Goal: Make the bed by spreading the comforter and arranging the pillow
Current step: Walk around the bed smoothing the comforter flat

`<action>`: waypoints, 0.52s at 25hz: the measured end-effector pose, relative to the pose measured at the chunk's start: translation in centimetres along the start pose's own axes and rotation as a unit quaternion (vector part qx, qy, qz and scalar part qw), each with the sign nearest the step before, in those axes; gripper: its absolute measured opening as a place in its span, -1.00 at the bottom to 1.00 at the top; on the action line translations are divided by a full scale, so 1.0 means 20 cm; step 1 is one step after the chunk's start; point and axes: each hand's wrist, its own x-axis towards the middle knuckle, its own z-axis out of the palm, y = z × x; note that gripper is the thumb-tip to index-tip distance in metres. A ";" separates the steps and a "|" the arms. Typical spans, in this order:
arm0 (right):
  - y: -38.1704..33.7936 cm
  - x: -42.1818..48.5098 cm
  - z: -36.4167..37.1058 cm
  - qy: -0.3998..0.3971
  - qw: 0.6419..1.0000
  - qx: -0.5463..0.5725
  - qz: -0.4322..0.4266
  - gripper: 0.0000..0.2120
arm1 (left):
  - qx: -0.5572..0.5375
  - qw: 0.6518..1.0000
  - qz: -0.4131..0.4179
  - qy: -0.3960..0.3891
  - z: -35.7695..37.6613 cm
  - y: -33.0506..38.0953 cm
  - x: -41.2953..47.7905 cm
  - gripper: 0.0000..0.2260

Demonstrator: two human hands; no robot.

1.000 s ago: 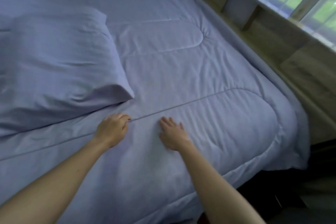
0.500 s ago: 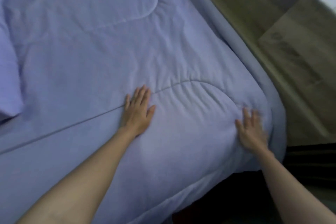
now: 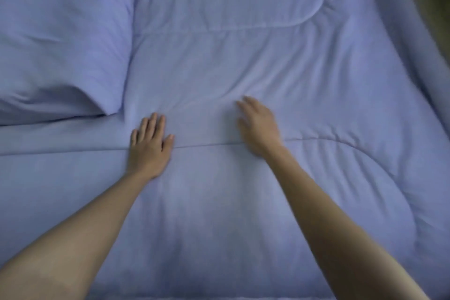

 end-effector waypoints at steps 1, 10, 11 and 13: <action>-0.15 0.06 0.10 -0.092 0.991 -0.044 -0.082 -0.51 | 0.004 1.000 -0.007 -0.002 -0.01 -0.05 -0.05 -0.35; 0.63 0.15 -0.23 -0.026 0.983 -0.120 0.136 -0.49 | -0.038 0.994 0.095 0.027 0.01 0.46 0.08 -0.37; 0.80 0.06 -0.32 -0.004 0.975 -0.125 0.183 -0.48 | -0.031 0.991 0.132 0.011 0.03 0.60 0.10 -0.36; 1.11 -0.17 -0.48 0.041 0.951 -0.132 0.276 -0.47 | -0.003 0.984 0.180 -0.017 0.08 0.90 0.08 -0.34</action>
